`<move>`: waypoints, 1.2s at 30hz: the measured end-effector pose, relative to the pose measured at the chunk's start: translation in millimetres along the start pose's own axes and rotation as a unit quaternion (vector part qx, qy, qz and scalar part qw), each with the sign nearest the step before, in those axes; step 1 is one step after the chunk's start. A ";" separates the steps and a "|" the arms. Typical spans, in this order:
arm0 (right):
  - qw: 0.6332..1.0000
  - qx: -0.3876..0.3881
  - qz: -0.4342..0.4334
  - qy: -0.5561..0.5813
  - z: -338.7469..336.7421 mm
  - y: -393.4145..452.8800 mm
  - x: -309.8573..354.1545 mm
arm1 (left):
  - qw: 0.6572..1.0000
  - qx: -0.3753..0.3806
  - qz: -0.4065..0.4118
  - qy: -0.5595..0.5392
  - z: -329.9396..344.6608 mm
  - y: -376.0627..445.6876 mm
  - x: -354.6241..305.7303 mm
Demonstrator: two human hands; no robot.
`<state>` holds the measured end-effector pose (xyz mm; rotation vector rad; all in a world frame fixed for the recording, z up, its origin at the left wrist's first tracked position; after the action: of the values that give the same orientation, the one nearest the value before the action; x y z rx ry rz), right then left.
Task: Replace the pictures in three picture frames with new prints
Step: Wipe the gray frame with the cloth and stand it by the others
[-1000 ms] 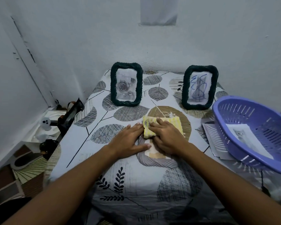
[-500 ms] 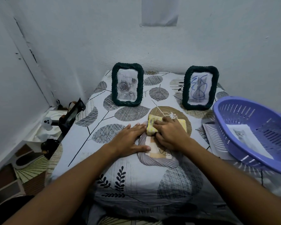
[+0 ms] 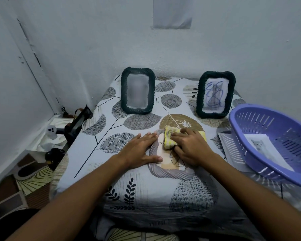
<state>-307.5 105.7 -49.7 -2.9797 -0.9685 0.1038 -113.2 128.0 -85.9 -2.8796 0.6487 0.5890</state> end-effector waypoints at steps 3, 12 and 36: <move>1.000 0.015 0.003 -0.015 -2.7 9.6 4.3 | 1.000 0.002 0.001 -0.001 -0.4 -0.3 -0.2; 0.999 0.028 -0.023 0.012 -3.6 10.0 -1.8 | 1.000 0.015 0.001 -0.014 -2.7 0.0 1.9; 0.986 0.085 -0.040 0.141 11.7 17.6 -11.5 | 0.998 0.052 0.012 0.044 -4.3 -1.4 8.9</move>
<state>-307.3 84.5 -61.1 -2.6999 -0.9872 -0.2186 -103.7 125.0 -85.4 -2.8175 0.7053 0.4198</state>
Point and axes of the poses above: each hand's wrist, its own y-axis towards the middle knuckle, its own z-axis out of the palm, x = y × z, the point moved 3 cm from there along y, towards the middle knuckle, and after that the axes turned 8 degrees about x, right-handed, at the moved point
